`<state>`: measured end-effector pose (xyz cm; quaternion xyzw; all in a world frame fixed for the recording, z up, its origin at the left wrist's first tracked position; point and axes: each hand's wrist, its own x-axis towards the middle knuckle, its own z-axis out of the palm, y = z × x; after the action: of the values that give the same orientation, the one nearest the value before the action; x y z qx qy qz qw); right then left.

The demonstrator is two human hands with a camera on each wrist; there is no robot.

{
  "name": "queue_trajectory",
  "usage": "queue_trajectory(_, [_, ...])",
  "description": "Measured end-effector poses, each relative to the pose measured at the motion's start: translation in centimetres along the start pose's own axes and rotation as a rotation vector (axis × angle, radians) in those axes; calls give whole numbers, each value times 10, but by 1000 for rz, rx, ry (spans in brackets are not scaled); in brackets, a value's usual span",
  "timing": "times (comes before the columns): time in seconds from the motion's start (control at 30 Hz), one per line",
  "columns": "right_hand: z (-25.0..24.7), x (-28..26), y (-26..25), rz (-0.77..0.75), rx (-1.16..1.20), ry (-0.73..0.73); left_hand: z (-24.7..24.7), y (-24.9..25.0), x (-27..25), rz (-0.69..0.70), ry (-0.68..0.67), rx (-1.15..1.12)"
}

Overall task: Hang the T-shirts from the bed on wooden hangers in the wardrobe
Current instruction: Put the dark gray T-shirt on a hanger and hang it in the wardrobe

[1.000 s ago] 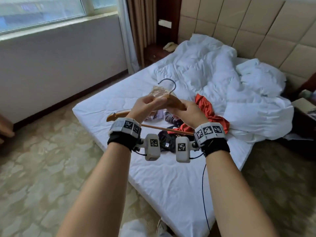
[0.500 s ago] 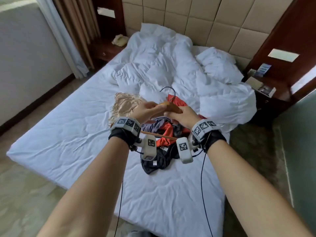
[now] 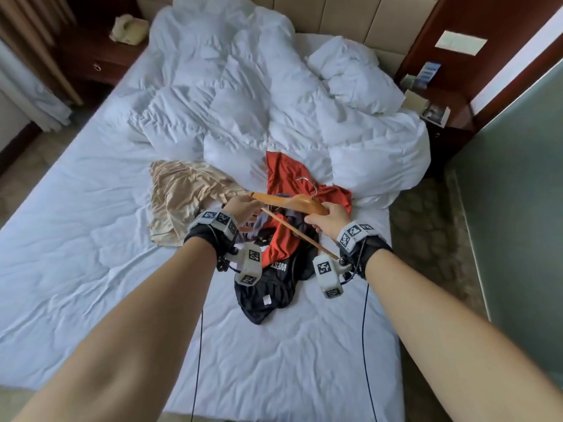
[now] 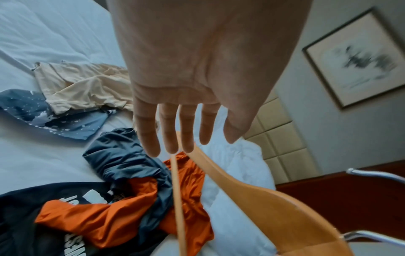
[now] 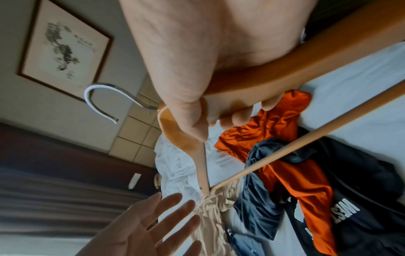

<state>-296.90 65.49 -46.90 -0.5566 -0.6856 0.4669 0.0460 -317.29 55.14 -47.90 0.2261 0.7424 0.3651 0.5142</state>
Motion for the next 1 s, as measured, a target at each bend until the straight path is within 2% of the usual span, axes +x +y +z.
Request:
queue_trajectory(0.27, [16, 58, 46, 176, 59, 28, 39, -40, 87, -208, -35, 13])
queue_trajectory(0.37, [26, 83, 67, 215, 56, 42, 53, -58, 118, -278, 7, 13])
queue_trajectory(0.53, [46, 125, 96, 219, 107, 76, 71, -82, 175, -232, -1, 253])
queue_trajectory(0.67, [65, 157, 113, 204, 118, 36, 82, -115, 222, -313, -49, 611])
queue_trajectory(0.77, [77, 175, 122, 186, 119, -4, 84, -121, 246, -293, -68, 667])
queue_trajectory(0.9, [90, 190, 130, 214, 95, -34, 79, -136, 270, -308, 36, 592])
queue_trajectory(1.0, [95, 196, 129, 244, 103, -46, 78, -128, 263, -223, 226, 438])
